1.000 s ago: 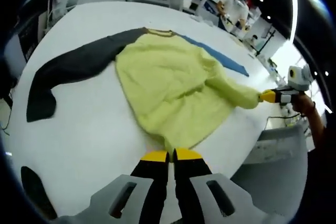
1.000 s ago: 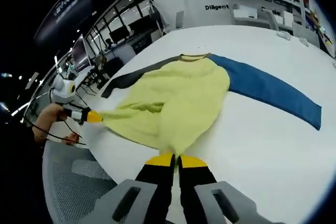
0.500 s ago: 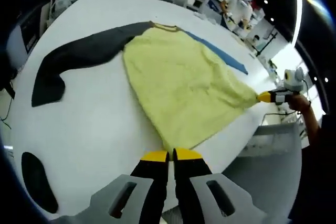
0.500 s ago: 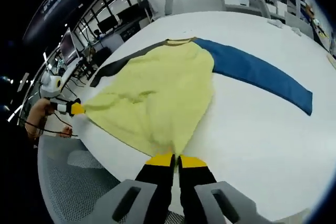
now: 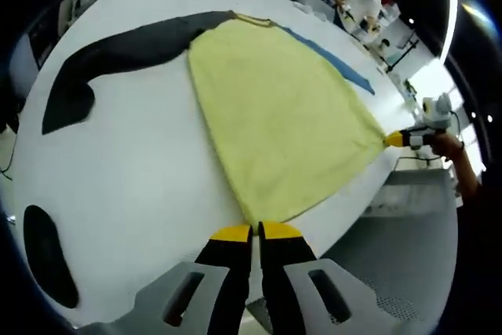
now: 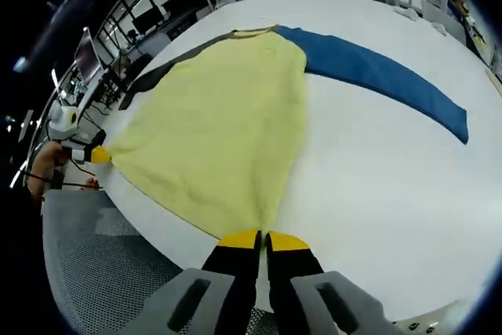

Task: Fold the garment on the visible template until the final outline fits inside the template.

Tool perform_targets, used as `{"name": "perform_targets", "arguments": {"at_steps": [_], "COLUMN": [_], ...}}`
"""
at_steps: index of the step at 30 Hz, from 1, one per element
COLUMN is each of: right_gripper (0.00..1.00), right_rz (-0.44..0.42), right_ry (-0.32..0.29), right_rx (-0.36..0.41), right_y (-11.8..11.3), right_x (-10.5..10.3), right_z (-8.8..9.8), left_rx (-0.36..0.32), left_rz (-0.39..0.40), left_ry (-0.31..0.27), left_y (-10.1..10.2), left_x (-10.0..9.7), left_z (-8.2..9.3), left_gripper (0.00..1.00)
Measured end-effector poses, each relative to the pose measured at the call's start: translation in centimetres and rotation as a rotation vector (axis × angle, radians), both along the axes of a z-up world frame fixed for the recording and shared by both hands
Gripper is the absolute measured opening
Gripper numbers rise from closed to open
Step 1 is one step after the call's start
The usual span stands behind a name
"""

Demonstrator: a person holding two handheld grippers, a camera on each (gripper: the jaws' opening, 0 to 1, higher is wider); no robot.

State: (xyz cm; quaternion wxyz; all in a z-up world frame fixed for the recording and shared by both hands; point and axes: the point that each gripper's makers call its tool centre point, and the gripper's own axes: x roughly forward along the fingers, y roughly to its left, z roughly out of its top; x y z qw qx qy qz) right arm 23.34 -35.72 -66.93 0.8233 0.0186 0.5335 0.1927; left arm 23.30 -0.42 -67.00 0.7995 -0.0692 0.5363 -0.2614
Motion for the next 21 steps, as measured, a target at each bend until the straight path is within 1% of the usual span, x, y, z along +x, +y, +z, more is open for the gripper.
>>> {"name": "perform_targets", "arguments": {"at_steps": [5,8,13,16,21], "right_gripper": [0.00,0.00,0.00,0.00,0.00], "right_rz": [0.002,0.022,0.028,0.058,0.078], "right_ry": [0.002,-0.007,-0.019,-0.022,-0.012], "right_rx": [-0.007,-0.030,-0.063,-0.091,-0.078], "right_y": [-0.06,-0.24,-0.63,-0.60,-0.26], "right_x": [-0.14,-0.16,-0.01,-0.22,-0.44], "right_z": [-0.32,-0.46,-0.63,-0.57,-0.32], "left_rx": [0.033,0.055,0.053,0.056,0.079], "left_rz": [-0.008,-0.020,-0.031,-0.026,-0.019], "left_ry": [0.008,0.006,0.001,-0.002,-0.016], "left_y": [0.30,0.39,0.14,0.15,0.52], "left_x": [-0.50,-0.80,-0.94,-1.04,-1.01], "left_z": [-0.75,-0.99,-0.95,-0.96,-0.86], "left_gripper": [0.00,0.00,0.00,0.00,0.00]}}
